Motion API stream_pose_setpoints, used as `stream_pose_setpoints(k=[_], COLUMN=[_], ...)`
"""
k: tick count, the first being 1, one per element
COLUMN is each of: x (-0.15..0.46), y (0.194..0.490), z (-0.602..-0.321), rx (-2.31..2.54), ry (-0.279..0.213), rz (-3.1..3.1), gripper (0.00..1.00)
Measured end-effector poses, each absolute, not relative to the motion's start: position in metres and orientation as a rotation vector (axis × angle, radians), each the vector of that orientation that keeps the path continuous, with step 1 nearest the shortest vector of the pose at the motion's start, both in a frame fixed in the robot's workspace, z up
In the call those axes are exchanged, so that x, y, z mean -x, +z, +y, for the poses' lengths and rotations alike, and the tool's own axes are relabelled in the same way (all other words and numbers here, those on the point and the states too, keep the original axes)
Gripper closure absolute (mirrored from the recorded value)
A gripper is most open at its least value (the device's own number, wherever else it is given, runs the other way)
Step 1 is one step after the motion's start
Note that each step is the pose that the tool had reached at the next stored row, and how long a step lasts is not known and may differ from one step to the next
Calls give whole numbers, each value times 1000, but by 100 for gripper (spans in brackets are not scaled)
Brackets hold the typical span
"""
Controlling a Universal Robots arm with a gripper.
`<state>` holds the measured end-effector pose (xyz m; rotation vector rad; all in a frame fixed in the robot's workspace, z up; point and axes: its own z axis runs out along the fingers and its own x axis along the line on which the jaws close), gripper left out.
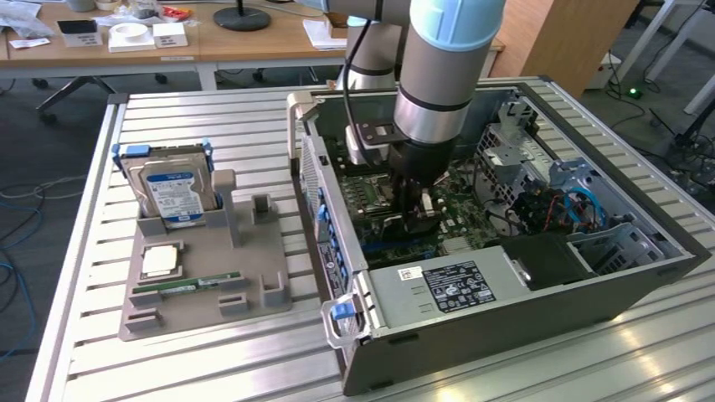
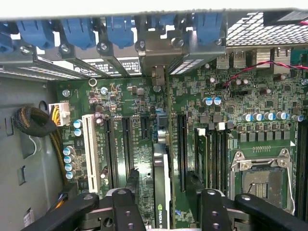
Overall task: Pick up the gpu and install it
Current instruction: 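Insert the gpu into the slot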
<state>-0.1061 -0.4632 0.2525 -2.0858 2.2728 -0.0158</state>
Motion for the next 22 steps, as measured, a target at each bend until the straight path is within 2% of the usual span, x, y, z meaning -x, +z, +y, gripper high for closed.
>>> stream_pose_setpoints(k=[22], x=[106], y=[325], z=[-463], rx=[2086], ry=[-17], rz=[2273], gripper=[49])
